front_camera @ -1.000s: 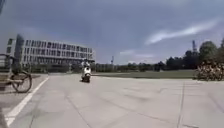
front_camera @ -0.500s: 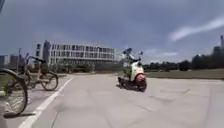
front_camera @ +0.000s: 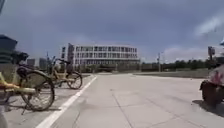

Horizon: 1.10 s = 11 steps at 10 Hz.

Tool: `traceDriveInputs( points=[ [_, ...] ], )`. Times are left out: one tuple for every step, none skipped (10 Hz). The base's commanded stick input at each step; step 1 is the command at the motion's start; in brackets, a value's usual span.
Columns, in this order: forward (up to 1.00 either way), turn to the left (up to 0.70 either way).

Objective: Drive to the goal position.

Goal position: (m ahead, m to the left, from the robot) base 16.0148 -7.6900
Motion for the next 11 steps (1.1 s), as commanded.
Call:
traceDriveInputs(
  points=[
    [0.81, 0.0],
    [0.98, 0.0],
    [1.0, 0.0],
    [1.0, 0.0],
    [1.0, 0.0],
    [1.0, 0.0],
    [1.0, 0.0],
    [1.0, 0.0],
    [1.0, -0.01],
    [1.0, -0.08],
    [1.0, -0.34]
  ],
)
